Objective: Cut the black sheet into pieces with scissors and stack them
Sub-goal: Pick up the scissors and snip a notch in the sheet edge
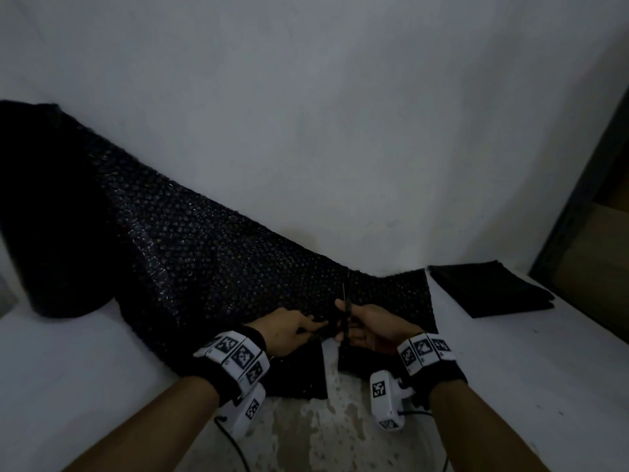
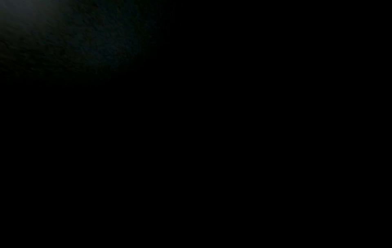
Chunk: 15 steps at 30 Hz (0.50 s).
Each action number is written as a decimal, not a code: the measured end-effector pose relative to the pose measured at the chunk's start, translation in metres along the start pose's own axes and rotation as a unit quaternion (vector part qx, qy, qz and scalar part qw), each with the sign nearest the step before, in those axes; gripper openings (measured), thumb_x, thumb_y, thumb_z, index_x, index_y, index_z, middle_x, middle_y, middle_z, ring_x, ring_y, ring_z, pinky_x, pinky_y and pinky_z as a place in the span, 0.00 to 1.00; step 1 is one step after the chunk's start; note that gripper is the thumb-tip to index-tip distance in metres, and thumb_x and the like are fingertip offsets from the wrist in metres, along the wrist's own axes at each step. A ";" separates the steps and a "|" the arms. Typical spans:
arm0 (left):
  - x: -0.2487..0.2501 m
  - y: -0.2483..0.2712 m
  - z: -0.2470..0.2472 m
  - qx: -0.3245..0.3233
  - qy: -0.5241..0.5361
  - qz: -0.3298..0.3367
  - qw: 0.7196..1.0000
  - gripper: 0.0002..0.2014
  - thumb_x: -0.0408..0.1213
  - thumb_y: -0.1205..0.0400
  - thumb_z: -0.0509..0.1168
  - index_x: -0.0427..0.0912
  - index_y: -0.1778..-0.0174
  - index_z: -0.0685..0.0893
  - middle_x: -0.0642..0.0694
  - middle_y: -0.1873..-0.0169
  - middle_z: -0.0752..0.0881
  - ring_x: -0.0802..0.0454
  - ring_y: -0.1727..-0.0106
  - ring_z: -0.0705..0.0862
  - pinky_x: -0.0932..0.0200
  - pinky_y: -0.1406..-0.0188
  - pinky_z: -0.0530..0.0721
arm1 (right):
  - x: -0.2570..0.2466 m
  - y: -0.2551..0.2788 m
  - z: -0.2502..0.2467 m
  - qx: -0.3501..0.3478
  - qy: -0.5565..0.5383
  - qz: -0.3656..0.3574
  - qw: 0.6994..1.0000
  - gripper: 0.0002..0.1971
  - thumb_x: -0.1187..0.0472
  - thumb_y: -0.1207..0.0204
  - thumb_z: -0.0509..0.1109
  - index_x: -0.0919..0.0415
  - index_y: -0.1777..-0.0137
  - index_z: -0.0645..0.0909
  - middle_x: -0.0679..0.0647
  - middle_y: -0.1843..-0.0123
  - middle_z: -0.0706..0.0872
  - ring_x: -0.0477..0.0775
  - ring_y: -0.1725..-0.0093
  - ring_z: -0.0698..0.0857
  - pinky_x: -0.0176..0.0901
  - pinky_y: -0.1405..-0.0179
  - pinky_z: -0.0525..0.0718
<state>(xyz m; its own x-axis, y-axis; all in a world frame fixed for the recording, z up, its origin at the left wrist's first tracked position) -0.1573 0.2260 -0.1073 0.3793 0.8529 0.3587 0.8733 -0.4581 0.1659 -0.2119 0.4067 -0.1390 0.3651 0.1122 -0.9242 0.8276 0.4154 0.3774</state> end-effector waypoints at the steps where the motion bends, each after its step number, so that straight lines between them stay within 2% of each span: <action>1: 0.001 0.000 0.000 -0.001 -0.004 0.002 1.000 0.21 0.42 0.09 0.55 0.59 0.19 0.71 0.49 0.22 0.75 0.50 0.23 0.74 0.62 0.23 0.67 | 0.000 0.001 0.000 -0.003 0.002 -0.002 1.000 0.26 0.41 0.32 0.78 0.67 0.55 0.85 0.63 0.62 0.89 0.57 0.62 0.88 0.53 0.42 0.78; 3: 0.004 0.001 -0.001 0.002 -0.009 0.010 1.000 0.21 0.43 0.09 0.55 0.59 0.18 0.71 0.49 0.22 0.75 0.50 0.23 0.73 0.62 0.23 0.67 | -0.001 0.001 0.000 -0.004 0.002 -0.016 1.000 0.28 0.41 0.35 0.79 0.68 0.52 0.85 0.65 0.59 0.89 0.57 0.61 0.88 0.50 0.44 0.82; 5: 0.005 0.001 -0.002 0.001 -0.014 0.017 1.000 0.21 0.43 0.09 0.55 0.59 0.19 0.71 0.49 0.22 0.75 0.50 0.22 0.73 0.61 0.23 0.67 | 0.000 -0.001 -0.001 -0.006 -0.003 -0.029 1.000 0.28 0.43 0.31 0.77 0.71 0.45 0.85 0.71 0.54 0.84 0.56 0.61 0.89 0.47 0.49 0.85; 7: 0.004 0.000 -0.001 0.002 -0.018 0.025 1.000 0.21 0.42 0.09 0.55 0.58 0.19 0.72 0.49 0.21 0.75 0.51 0.22 0.72 0.61 0.23 0.67 | 0.001 -0.002 -0.001 -0.010 -0.007 -0.038 0.999 0.31 0.44 0.25 0.75 0.75 0.38 0.84 0.74 0.48 0.79 0.56 0.60 0.89 0.47 0.49 0.84; 9: 0.006 -0.002 0.000 0.001 -0.023 0.033 0.999 0.21 0.41 0.09 0.55 0.57 0.19 0.72 0.49 0.21 0.75 0.51 0.22 0.72 0.61 0.23 0.67 | 0.000 0.000 0.001 -0.016 -0.003 -0.044 0.999 0.29 0.45 0.22 0.73 0.73 0.37 0.85 0.75 0.48 0.85 0.56 0.58 0.90 0.47 0.48 0.86; 10: 0.006 -0.002 0.001 0.001 -0.022 0.034 0.999 0.21 0.41 0.09 0.55 0.57 0.19 0.72 0.49 0.22 0.75 0.51 0.22 0.73 0.60 0.23 0.68 | -0.001 0.002 0.002 -0.021 0.003 -0.051 0.998 0.26 0.46 0.20 0.71 0.72 0.39 0.86 0.72 0.50 0.88 0.55 0.58 0.90 0.46 0.49 0.86; 12: 0.003 -0.004 0.001 -0.002 -0.010 0.031 0.999 0.20 0.45 0.10 0.57 0.63 0.22 0.74 0.52 0.26 0.80 0.51 0.27 0.78 0.58 0.25 0.73 | -0.002 0.006 0.006 -0.028 0.012 -0.067 0.997 0.21 0.48 0.18 0.69 0.69 0.43 0.86 0.66 0.54 0.89 0.54 0.59 0.89 0.43 0.55 0.87; 14: 0.002 -0.004 -0.005 -0.012 0.009 0.019 1.000 0.17 0.53 0.13 0.60 0.70 0.29 0.79 0.56 0.37 0.86 0.54 0.38 0.84 0.56 0.31 0.79 | -0.003 0.010 0.009 -0.024 0.014 -0.087 0.996 0.21 0.48 0.20 0.70 0.67 0.42 0.83 0.63 0.54 0.88 0.52 0.60 0.88 0.40 0.61 0.86; 15: 0.003 -0.004 -0.011 -0.021 0.014 0.005 1.000 0.16 0.55 0.15 0.61 0.69 0.31 0.81 0.57 0.42 0.88 0.55 0.43 0.85 0.56 0.34 0.81 | -0.004 0.012 0.010 -0.019 0.021 -0.100 0.995 0.21 0.47 0.21 0.71 0.65 0.40 0.82 0.61 0.55 0.86 0.49 0.61 0.87 0.38 0.64 0.84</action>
<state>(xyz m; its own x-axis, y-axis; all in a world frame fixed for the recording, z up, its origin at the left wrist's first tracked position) -0.1632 0.2278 -0.0969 0.3790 0.8410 0.3860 0.8557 -0.4773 0.1999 -0.1995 0.4025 -0.1306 0.1752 0.0615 -0.9826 0.8649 0.4671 0.1834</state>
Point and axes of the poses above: each hand's wrist, its own y-axis away from the middle knuckle, its own z-axis out of the palm, x = y × z, the point moved 4 cm from there along -y, towards the middle knuckle
